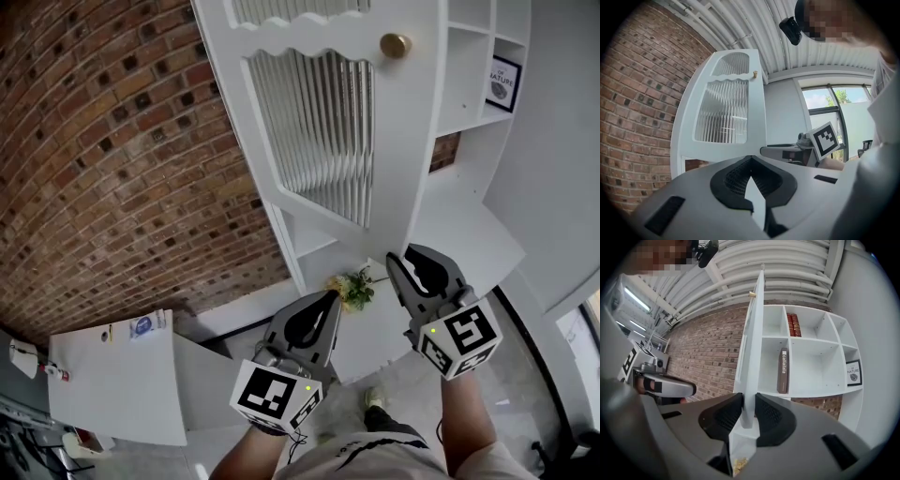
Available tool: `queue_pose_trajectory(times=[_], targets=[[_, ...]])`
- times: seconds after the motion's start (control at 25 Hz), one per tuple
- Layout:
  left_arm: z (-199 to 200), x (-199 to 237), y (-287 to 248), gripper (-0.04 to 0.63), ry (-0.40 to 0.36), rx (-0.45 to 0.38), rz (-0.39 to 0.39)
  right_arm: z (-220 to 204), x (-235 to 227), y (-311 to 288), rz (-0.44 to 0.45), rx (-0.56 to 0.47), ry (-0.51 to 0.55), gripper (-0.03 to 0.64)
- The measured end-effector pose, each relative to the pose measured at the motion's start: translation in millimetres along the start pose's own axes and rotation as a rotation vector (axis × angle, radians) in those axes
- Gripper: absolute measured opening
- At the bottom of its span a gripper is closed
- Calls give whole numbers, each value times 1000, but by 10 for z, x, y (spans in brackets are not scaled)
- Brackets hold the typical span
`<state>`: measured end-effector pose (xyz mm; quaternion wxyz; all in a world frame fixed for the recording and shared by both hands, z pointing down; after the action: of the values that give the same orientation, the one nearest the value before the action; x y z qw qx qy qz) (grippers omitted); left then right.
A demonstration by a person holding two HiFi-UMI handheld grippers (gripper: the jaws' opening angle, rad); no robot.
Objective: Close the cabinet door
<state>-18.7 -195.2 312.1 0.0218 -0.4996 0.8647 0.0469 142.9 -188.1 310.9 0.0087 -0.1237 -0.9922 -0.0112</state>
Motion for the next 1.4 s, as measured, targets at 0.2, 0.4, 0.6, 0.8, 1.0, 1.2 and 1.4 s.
queue_pose_trajectory(times=[0.2,0.4,0.6,0.8,1.0,1.2,1.4], targets=[[-12,2,-232,12,3,0,32,-22,-356,-112,63,-9,-52,87],[48,36,-443,11,-2,-2,76,3,-683,-318,111,-10,-77,87],[36,5,-601,11,-14,1,111,-43,-968,-473,151,-22,-104,87],[35,-2,-810,11,-24,7,138,-36,-1247,-680,166,-20,-112,92],[9,35,-1047,11,-34,9,160,-54,-1425,-879,197,-26,-117,98],[-7,100,-1262,12,-36,11,172,-59,-1535,-1027,215,-33,-113,109],[-49,186,-1450,11,-30,15,187,-54,-1620,-1200,195,-21,-114,128]])
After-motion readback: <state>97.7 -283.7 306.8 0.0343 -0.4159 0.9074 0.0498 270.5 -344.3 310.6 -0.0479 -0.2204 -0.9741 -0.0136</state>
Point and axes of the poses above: the fingertips, and each gripper's own axes: y backward along the fingers, x to its left, z out of its top, the point moved 5 cm from there along y, backward along the fingers, and after that the axes turned 6 degrees about -y, right-handed, at the moved point
